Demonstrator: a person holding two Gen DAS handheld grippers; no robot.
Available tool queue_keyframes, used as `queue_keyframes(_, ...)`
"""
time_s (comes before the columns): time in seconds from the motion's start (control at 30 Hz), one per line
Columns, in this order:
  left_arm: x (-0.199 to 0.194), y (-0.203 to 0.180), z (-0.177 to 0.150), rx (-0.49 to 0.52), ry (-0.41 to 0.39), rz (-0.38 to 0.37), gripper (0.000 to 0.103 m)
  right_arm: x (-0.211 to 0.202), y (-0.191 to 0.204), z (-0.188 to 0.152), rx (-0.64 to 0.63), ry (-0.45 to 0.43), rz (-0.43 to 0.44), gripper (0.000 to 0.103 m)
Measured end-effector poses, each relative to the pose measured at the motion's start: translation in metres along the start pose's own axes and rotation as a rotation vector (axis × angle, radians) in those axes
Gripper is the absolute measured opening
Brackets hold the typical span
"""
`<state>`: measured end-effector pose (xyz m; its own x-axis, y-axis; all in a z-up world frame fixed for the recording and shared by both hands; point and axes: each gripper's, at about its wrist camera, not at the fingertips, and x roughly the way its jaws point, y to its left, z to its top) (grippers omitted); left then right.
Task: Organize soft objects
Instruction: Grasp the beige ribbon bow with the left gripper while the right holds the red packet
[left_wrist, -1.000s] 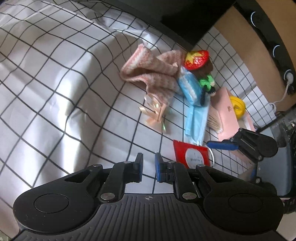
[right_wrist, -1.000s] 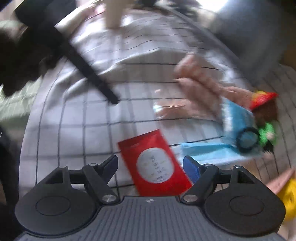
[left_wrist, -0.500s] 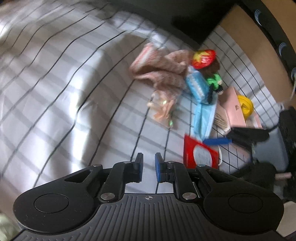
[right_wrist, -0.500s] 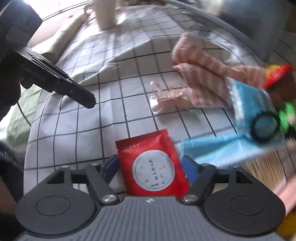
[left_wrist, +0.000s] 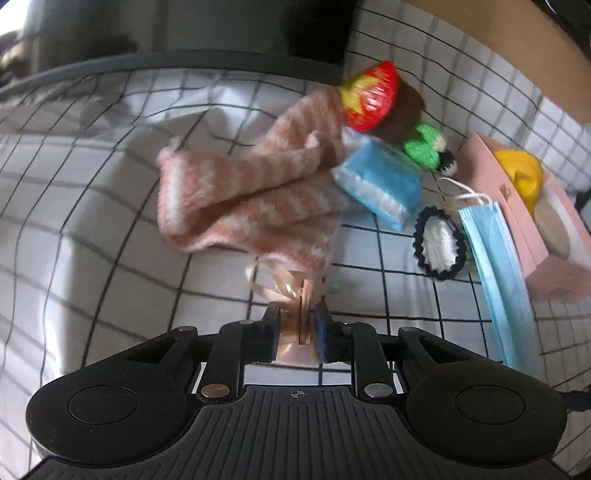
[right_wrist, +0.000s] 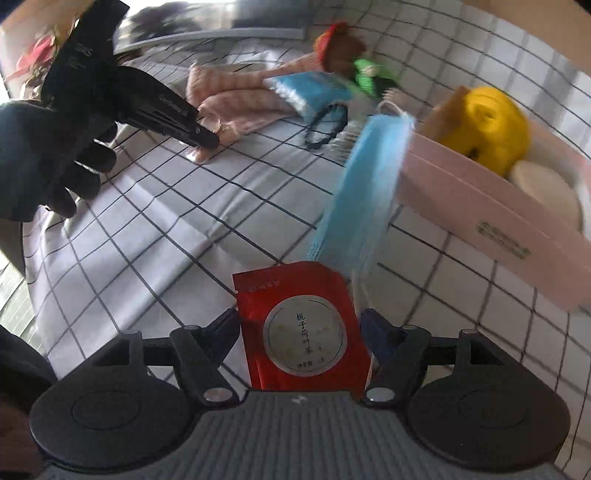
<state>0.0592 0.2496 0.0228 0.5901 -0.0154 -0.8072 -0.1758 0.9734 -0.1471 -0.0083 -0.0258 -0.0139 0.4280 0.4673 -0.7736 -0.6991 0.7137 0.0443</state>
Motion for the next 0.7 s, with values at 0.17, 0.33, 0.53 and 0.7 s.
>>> queue_keyframes(0.17,0.008,-0.004,0.010,0.021,0.016,-0.002,0.023,0.000,0.009,-0.007,-0.026,-0.040,-0.038,0.079)
queue_keyframes(0.33,0.010,-0.011,0.017,0.071,0.056,0.010,0.023,-0.013,0.014,-0.004,-0.047,-0.122,-0.091,0.079)
queue_keyframes(0.53,0.008,-0.011,0.011,0.098,0.024,0.008,0.023,-0.030,-0.001,-0.005,-0.064,-0.099,-0.026,0.083)
queue_keyframes(0.7,0.000,-0.004,0.000,0.068,0.004,-0.011,0.018,-0.023,0.012,-0.010,-0.113,-0.068,-0.019,0.083)
